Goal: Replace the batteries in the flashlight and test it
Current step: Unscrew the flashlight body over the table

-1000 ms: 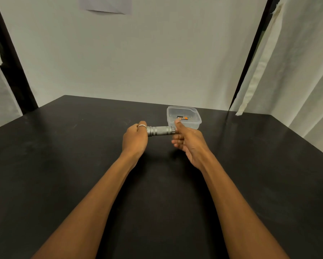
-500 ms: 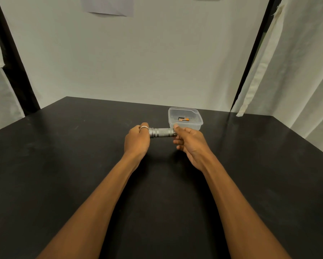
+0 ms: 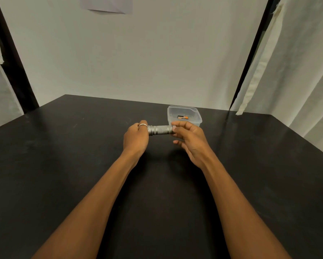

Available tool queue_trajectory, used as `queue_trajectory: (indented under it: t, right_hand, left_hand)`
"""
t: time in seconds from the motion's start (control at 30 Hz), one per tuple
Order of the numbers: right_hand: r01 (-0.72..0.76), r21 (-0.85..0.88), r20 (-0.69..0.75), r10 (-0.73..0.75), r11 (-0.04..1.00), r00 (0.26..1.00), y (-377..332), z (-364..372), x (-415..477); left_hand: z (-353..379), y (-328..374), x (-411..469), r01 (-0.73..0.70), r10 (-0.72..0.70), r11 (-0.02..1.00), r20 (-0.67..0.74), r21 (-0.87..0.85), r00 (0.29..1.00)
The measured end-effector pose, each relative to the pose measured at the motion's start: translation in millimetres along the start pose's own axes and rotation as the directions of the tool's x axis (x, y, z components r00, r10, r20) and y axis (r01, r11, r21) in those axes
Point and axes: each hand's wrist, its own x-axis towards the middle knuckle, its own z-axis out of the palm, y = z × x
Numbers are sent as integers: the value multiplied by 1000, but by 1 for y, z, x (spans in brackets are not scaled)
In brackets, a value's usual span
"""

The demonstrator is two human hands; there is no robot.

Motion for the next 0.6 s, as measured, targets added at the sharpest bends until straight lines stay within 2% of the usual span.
queue_trajectory:
  t: [0.1,0.23,0.47,0.6]
  right_hand:
    - [-16,34,20,15,999,1000,-1,-1,-1]
    - [-56,-49,-30,54,997,998,-2,4,-1]
    - [-10,96,55,5,995,998,-3,-1,-3]
    - [-59,-6,-16,59,998,998,-1,3,-2]
  left_hand:
    - [0,1,-1,3,-3,1000,2,-2,1000]
    - [1,1,1,17,-17,1000,-3,-8,1000]
    - [1,0,2,23,-23,1000,0,-17,1000]
    - [1,0,2,17,-17,1000,0,-13,1000]
